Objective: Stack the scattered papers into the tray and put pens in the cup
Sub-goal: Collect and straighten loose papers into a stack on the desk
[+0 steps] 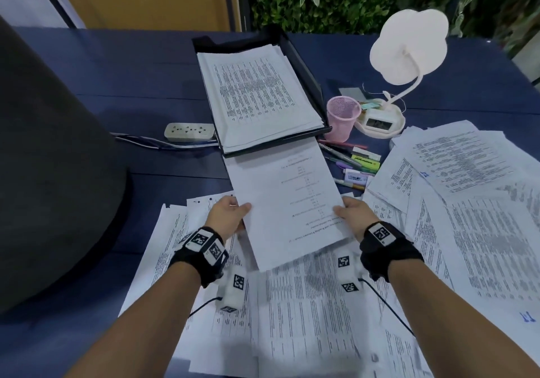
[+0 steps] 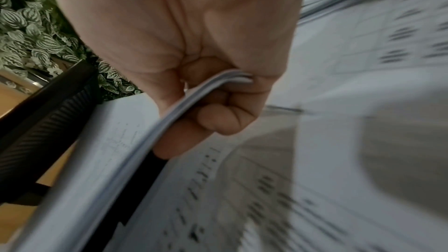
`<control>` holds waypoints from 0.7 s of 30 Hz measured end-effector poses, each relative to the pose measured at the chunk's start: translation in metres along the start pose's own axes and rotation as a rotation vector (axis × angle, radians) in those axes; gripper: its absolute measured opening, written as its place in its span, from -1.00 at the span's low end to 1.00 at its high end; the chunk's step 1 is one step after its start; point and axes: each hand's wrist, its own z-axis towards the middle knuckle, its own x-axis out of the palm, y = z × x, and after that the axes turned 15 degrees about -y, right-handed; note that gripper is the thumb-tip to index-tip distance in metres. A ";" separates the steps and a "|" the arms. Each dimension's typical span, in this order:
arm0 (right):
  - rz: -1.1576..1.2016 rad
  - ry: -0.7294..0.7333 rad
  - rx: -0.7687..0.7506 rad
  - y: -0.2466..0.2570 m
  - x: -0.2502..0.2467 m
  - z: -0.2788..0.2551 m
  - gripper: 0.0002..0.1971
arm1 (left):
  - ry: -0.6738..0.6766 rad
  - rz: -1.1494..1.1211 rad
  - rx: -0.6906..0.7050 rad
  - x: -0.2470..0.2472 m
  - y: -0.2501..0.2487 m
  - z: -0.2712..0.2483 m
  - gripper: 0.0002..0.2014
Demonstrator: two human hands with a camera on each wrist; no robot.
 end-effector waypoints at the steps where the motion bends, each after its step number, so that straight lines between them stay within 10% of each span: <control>1: -0.006 0.002 -0.009 0.008 0.003 0.005 -0.80 | 0.028 -0.015 -0.027 -0.001 -0.004 -0.002 -0.76; 7: -0.029 -0.061 -0.074 0.062 0.017 0.032 -0.75 | 0.390 0.054 -0.215 -0.012 -0.019 -0.012 -0.68; 16: 0.087 0.144 -0.096 0.100 0.033 0.043 -0.57 | 0.070 -0.008 -0.071 0.007 -0.043 0.040 -0.72; 21: 0.086 -0.107 -0.079 0.109 0.043 0.066 -0.66 | -0.022 0.027 -0.022 0.014 -0.052 0.068 -0.76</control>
